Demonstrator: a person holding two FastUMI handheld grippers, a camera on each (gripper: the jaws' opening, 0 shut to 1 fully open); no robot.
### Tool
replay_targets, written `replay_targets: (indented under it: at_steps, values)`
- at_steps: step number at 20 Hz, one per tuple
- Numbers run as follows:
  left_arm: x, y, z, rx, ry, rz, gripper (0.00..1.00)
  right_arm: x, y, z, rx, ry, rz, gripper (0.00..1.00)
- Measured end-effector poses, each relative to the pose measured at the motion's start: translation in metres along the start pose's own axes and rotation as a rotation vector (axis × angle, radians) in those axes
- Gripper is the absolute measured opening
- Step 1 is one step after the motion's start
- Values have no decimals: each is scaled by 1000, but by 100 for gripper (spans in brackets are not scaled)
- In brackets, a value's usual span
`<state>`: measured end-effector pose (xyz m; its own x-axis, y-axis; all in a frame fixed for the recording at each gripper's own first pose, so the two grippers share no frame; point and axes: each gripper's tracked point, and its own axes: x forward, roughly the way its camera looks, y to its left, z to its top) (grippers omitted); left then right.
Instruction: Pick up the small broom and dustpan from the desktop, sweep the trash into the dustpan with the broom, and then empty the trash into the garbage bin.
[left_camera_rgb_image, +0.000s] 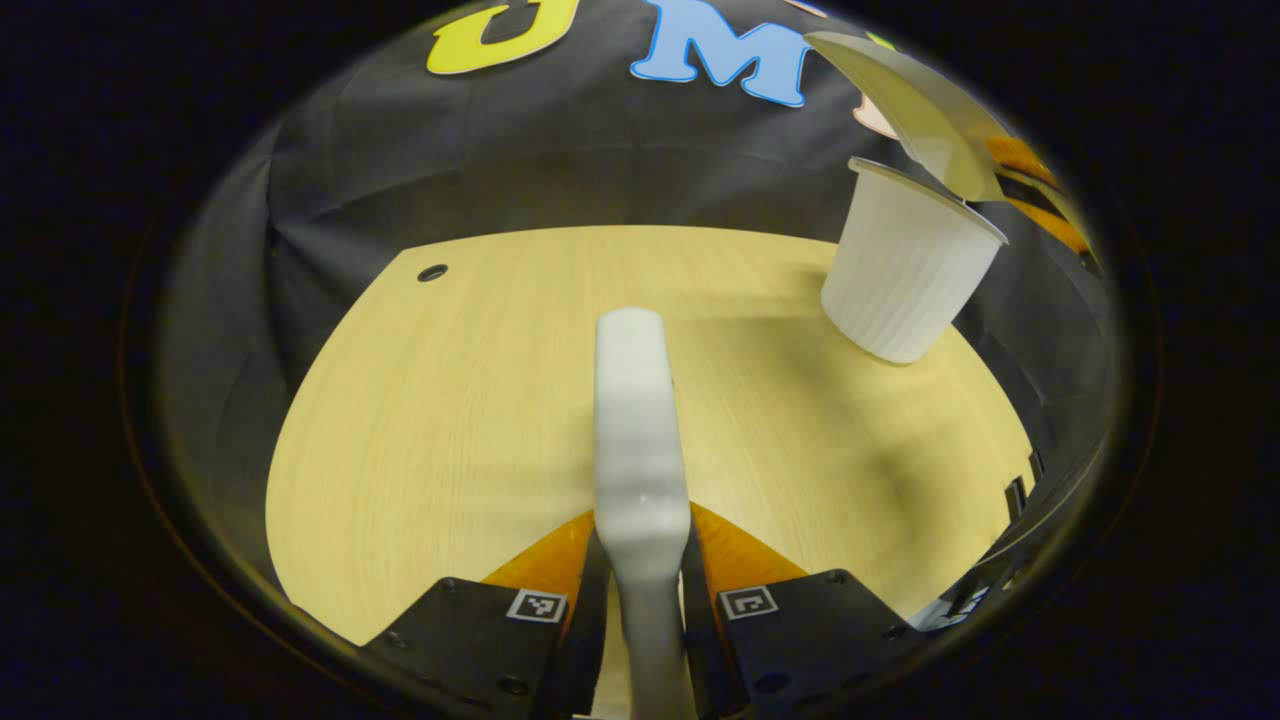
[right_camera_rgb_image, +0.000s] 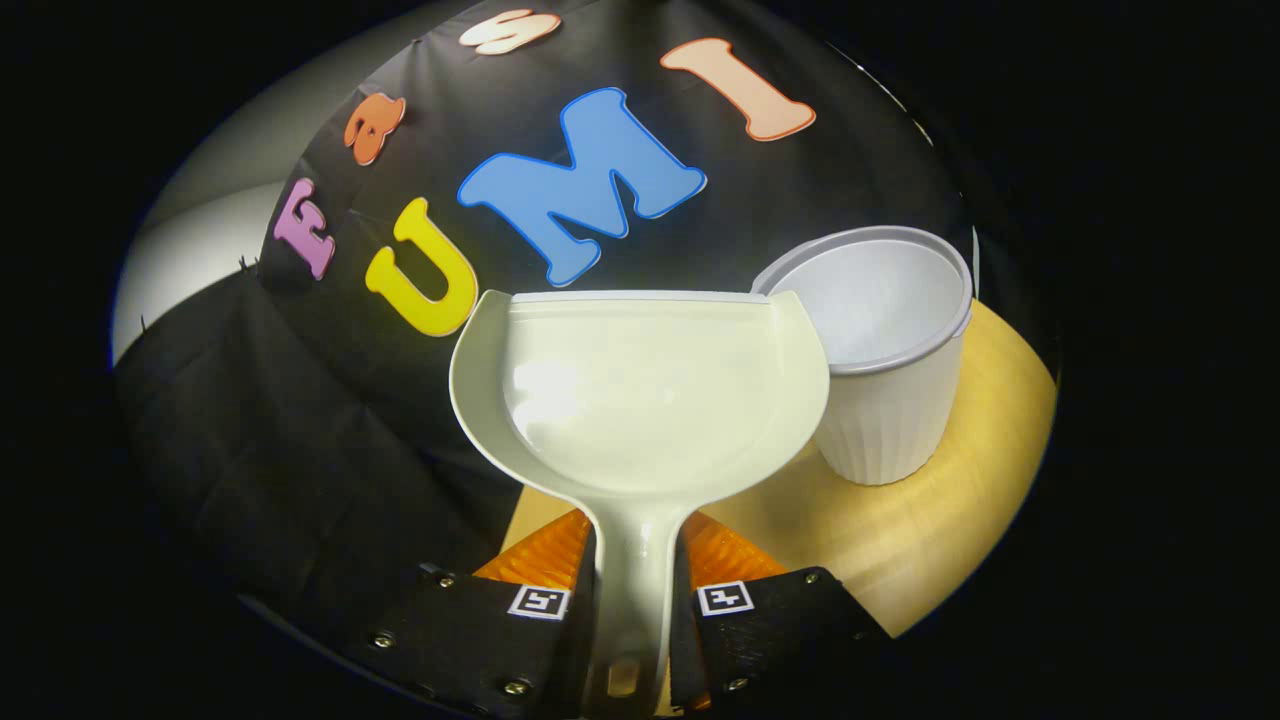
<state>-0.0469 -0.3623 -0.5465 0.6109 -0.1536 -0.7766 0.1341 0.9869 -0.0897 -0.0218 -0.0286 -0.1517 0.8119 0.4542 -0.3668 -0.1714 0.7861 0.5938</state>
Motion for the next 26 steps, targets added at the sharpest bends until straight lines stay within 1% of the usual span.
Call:
replay_targets:
  at_steps: [1,4,5,6,7,10,11,13,17,18,21,22,23,24,26]
  values:
    - [0,3,0,-2,-2,7,41,1,-4,-8,-52,5,-27,32]
    - [0,14,-2,-11,-1,26,43,3,-18,-32,-205,22,-120,32]
    - [1,17,-3,-16,3,31,43,-2,-21,-43,-239,32,-145,32]
    - [1,19,-5,-23,5,33,41,-4,-27,-54,-261,50,-165,32]
    - [1,19,-6,-30,5,34,43,0,-30,-67,-276,67,-186,32]
    - [3,22,-9,-46,13,35,43,3,-41,-81,-376,66,-241,32]
    - [2,22,-9,-50,14,33,43,5,-43,-84,-393,63,-246,32]
    - [3,23,-11,-53,16,31,42,7,-46,-94,-388,71,-248,32]
    - [5,26,-16,-33,26,31,41,7,-53,-131,-394,136,-272,32]
    - [4,26,-17,-27,30,31,43,9,-56,-139,-396,155,-279,32]
    - [0,27,-24,-25,55,30,43,17,-69,-164,-397,221,-292,32]
    - [3,28,-26,-26,63,32,41,19,-73,-173,-392,242,-295,32]
    - [6,28,-27,-27,69,34,41,21,-77,-182,-387,263,-299,32]
    - [9,29,-29,-26,74,36,43,24,-81,-190,-379,285,-304,32]
    - [11,31,-31,-21,85,43,43,28,-91,-209,-350,338,-314,32]
